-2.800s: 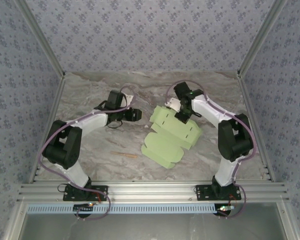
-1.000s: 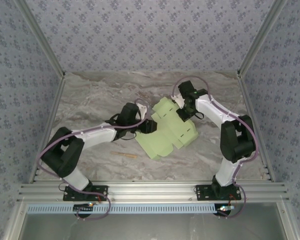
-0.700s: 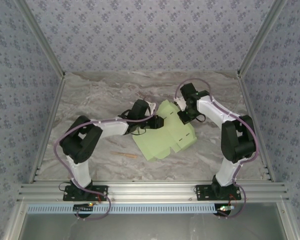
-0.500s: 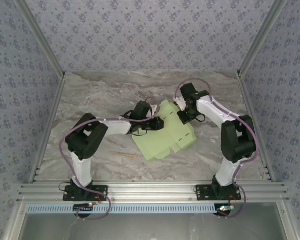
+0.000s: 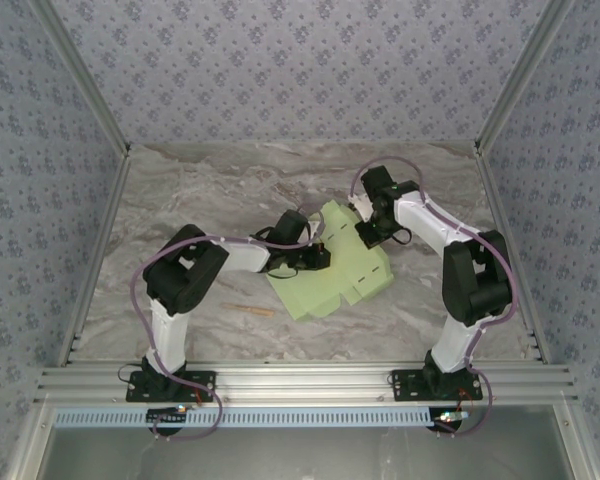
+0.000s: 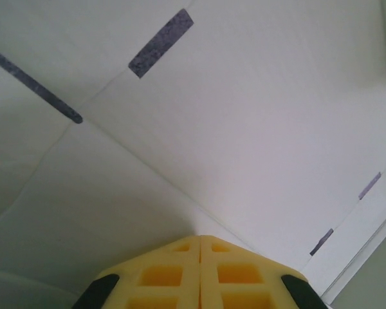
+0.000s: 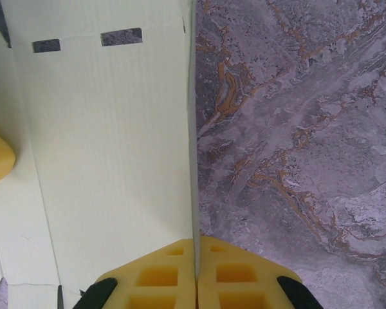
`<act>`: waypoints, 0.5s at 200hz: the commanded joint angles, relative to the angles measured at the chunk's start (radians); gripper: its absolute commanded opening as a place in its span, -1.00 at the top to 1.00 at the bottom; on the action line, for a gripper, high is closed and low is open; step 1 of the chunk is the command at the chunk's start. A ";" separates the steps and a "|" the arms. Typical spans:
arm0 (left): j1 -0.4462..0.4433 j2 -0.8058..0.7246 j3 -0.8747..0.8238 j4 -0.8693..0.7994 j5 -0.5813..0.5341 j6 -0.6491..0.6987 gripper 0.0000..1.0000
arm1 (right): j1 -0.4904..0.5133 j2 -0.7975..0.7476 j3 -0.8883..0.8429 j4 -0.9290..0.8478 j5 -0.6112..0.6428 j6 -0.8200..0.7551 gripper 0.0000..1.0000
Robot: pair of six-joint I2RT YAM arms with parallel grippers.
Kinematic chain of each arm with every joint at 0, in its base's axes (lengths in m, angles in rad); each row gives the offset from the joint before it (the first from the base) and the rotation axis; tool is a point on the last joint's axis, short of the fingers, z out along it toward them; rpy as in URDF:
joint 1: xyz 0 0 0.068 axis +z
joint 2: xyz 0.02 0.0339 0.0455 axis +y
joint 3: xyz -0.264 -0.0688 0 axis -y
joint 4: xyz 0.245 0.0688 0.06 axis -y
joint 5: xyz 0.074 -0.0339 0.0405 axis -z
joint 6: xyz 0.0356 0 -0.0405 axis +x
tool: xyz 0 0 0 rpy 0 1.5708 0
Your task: Fold the paper box
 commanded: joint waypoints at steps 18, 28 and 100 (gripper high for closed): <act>-0.009 0.018 0.007 -0.034 -0.047 0.004 0.89 | 0.003 -0.019 0.030 -0.017 0.016 0.031 0.85; -0.010 0.027 0.004 -0.021 -0.056 -0.003 0.91 | 0.013 -0.023 0.034 -0.014 0.010 0.037 0.85; -0.028 0.057 -0.044 0.095 -0.131 -0.081 0.96 | 0.119 -0.050 0.098 -0.031 -0.015 0.105 0.85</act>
